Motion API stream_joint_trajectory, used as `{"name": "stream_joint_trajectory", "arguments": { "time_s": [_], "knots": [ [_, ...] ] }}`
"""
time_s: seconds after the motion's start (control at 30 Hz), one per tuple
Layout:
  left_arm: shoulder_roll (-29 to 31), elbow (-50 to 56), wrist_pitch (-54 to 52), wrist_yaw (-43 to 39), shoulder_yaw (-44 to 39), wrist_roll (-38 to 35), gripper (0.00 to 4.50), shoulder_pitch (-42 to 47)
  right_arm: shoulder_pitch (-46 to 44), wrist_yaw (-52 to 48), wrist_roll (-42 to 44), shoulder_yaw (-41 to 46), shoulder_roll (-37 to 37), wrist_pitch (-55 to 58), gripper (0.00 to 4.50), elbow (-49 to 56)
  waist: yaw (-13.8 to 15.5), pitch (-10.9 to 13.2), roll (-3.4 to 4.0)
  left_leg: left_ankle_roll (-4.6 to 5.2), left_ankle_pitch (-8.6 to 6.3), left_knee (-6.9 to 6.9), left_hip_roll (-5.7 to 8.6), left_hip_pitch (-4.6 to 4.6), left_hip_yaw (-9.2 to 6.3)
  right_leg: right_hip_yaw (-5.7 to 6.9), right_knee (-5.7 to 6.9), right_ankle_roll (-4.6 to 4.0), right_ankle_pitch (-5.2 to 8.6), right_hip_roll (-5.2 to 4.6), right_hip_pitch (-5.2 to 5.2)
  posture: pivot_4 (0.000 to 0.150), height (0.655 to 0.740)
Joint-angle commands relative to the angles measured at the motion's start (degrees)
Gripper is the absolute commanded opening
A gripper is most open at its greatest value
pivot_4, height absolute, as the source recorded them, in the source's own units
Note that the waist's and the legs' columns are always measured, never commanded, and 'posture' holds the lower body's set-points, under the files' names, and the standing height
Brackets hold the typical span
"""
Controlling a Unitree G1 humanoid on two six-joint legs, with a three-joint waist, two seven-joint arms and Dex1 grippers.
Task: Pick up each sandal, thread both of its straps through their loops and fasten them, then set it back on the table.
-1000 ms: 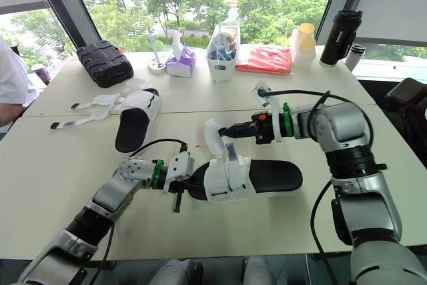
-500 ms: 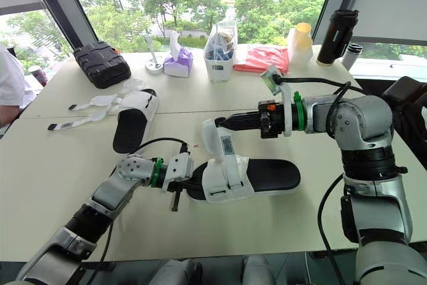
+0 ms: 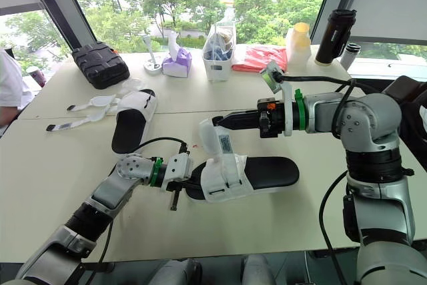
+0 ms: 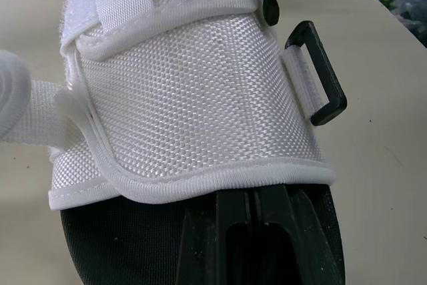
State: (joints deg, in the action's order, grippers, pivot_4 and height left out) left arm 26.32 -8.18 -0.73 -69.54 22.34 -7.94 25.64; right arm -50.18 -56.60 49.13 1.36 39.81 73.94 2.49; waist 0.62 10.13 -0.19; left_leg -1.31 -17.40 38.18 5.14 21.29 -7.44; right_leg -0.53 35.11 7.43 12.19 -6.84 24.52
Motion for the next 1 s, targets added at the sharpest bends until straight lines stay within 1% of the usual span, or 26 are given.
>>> {"name": "stream_joint_trajectory", "arguments": {
  "time_s": [0.03, 0.27, 0.5, 0.67, 0.77, 0.87, 1.0],
  "knots": [
    [1.3, -4.8, -1.7, -1.1, 5.3, 5.7, 0.00, -2.7, -2.8, -1.3, -3.9, -1.6, -0.7, -6.6, 0.01, -3.7, 0.0, 0.0, 0.01, 0.00, 0.00, 0.00, 0.01, -0.01, 0.01, 0.00, 0.00, 0.00, 0.00, 0.01, 0.00, 0.150, 0.7400],
    [1.4, -4.0, -2.0, -0.4, 5.1, 5.6, 0.00, -3.1, -3.1, -3.5, -11.1, -7.1, -3.5, -14.2, 0.01, -13.7, -0.2, 0.0, 0.02, 0.00, 0.00, -0.01, 0.01, -0.03, 0.01, 0.00, 0.00, 0.00, 0.00, 0.01, -0.02, 0.150, 0.7400],
    [1.7, -3.6, -2.0, -0.1, 5.1, 5.7, 0.00, -3.5, -4.8, -3.4, -17.9, -9.6, -7.1, -20.1, 0.01, -23.0, -0.2, -0.1, 0.05, -0.01, 0.00, -0.02, 0.02, -0.05, -0.01, 0.00, 0.01, 0.00, 0.00, 0.01, -0.03, 0.150, 0.7400],
    [1.6, -2.4, -2.6, 0.2, 5.3, 5.5, 0.00, -3.8, -5.1, -2.6, -22.0, -10.0, -8.3, -23.4, 0.01, -28.1, -0.4, -0.1, 0.05, -0.02, 0.01, -0.02, 0.02, -0.07, -0.01, -0.01, 0.02, -0.01, 0.00, 0.01, -0.03, 0.150, 0.7400],
    [1.5, -2.0, -2.9, 0.4, 5.3, 5.2, 0.00, -3.7, -3.9, -2.7, -25.3, -11.9, -8.0, -25.7, 0.01, -29.6, -0.4, -0.1, 0.08, -0.03, 0.02, -0.02, 0.03, -0.09, 0.00, -0.02, 0.04, -0.01, -0.01, 0.02, -0.03, 0.150, 0.7400],
    [1.5, -2.1, -2.9, 0.4, 5.3, 5.3, 0.00, -3.5, -3.2, -3.2, -26.6, -12.6, -7.9, -26.1, 0.01, -30.1, -0.5, -0.1, 0.11, -0.04, 0.02, -0.02, 0.04, -0.10, 0.00, -0.02, 0.06, -0.01, -0.01, 0.02, -0.04, 0.150, 0.7400],
    [1.6, -2.0, -3.0, 0.5, 5.3, 5.4, 0.00, -3.6, 0.3, -5.4, -31.6, -17.4, -5.6, -30.5, 0.01, -26.1, -0.4, -0.3, 0.10, -0.05, 0.03, -0.02, 0.04, -0.14, 0.00, -0.02, 0.07, -0.02, -0.01, 0.02, -0.07, 0.150, 0.7400]
  ]
}}
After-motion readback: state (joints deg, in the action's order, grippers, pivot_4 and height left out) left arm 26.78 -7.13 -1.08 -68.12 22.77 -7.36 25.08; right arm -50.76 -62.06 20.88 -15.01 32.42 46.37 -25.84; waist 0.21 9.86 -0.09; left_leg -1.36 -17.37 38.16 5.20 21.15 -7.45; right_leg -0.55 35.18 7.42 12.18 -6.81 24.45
